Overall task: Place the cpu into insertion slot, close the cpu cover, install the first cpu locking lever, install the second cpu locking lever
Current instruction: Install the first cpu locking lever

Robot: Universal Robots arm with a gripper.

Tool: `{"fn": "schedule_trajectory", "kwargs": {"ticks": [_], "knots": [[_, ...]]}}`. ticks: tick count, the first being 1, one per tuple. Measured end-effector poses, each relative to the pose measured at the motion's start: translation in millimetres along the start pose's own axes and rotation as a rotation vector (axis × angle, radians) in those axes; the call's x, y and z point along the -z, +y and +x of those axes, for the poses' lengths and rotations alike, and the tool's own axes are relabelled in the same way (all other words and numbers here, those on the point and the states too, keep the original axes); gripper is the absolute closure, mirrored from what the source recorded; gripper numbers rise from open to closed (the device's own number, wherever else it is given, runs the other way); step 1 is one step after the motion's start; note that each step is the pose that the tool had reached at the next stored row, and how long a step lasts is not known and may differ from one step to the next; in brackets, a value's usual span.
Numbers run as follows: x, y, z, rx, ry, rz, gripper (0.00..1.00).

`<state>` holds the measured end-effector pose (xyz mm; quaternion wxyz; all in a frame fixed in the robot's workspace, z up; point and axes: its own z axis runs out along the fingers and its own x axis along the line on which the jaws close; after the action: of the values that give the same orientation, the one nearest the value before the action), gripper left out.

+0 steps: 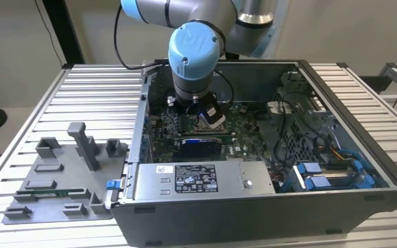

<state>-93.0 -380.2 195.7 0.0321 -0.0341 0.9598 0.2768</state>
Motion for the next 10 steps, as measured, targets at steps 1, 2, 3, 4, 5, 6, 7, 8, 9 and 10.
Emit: {"fn": "schedule_trajectory", "kwargs": {"ticks": [1, 2, 3, 4, 5, 6, 7, 8, 9, 10], "knots": [[0.0, 0.0, 0.0, 0.0, 0.0001, -0.0001, 1.0], [-0.3, -0.2, 0.0, 0.0, 0.0001, -0.0002, 1.0], [-1.3, -0.6, 0.0, 0.001, 0.0, -0.0005, 1.0], [-2.4, -1.2, 0.1, 0.001, 0.0001, -0.0004, 1.0], [-3.5, -1.8, 0.2, 0.001, 0.0002, -0.0003, 1.0], [-4.5, -2.4, 0.2, 0.0, 0.0001, -0.0005, 1.0], [-5.3, -2.8, 0.1, 0.0, 0.0001, -0.0008, 1.0], [-5.8, -3.0, -0.2, 0.0, 0.0001, -0.0014, 1.0], [-6.0, -3.0, -0.7, 0.0, 0.0002, -0.0019, 1.0], [-6.1, -3.0, -1.2, 0.0, 0.0002, -0.0024, 1.0]]}}
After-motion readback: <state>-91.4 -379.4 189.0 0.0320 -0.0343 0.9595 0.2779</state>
